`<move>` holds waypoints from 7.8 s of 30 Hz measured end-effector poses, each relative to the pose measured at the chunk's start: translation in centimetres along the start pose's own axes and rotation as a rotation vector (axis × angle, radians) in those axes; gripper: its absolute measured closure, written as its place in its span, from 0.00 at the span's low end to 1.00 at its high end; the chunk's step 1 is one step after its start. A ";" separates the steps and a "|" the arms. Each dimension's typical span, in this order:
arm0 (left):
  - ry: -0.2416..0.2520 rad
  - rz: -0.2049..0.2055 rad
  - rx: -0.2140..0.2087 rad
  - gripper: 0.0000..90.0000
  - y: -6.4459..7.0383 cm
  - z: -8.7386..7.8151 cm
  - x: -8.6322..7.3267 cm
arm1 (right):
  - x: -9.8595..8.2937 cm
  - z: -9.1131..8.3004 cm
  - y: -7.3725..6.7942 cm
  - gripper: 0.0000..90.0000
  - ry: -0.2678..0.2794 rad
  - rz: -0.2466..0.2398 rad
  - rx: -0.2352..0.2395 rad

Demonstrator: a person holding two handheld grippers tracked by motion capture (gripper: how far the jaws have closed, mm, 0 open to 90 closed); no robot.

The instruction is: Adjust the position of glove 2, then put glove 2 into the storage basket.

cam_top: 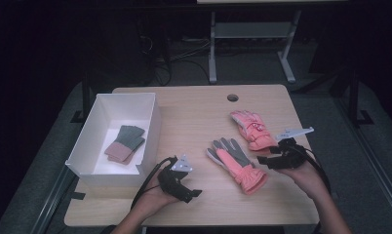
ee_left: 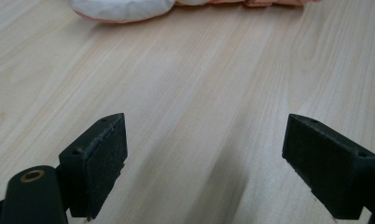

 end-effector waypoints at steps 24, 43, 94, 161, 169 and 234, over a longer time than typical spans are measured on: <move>-0.011 -0.018 -0.005 0.16 -0.5 0.1 -0.2 | 6.6 5.7 7.2 0.50 -0.067 0.043 -0.053; -0.010 -0.025 -0.006 0.16 -0.6 0.0 -0.3 | 5.5 9.8 8.5 0.56 -0.126 0.040 0.003; 0.000 -0.061 0.000 0.16 -0.9 0.1 -0.4 | 6.3 -0.8 5.4 0.98 0.069 0.023 0.087; -0.024 -0.055 0.000 0.25 -0.9 0.3 -0.5 | 4.8 1.1 -3.4 0.71 0.032 -0.128 0.210; 0.020 -0.102 -0.027 0.71 -1.1 -0.9 0.0 | 3.5 -2.4 -0.9 1.00 0.127 -0.103 0.082; 0.016 -0.095 -0.101 1.00 -1.7 5.4 6.7 | -3.4 2.7 -4.6 1.00 -0.021 -0.238 0.284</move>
Point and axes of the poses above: each handheld gripper's, and its own axes: z roughly forward along the jaws, x roughly out of its top, y roughly to its right, the point moved 3 cm from there along z, roughly forward along the jaws, and after that the axes turned 11 degrees about -z, right-handed, at the moved point
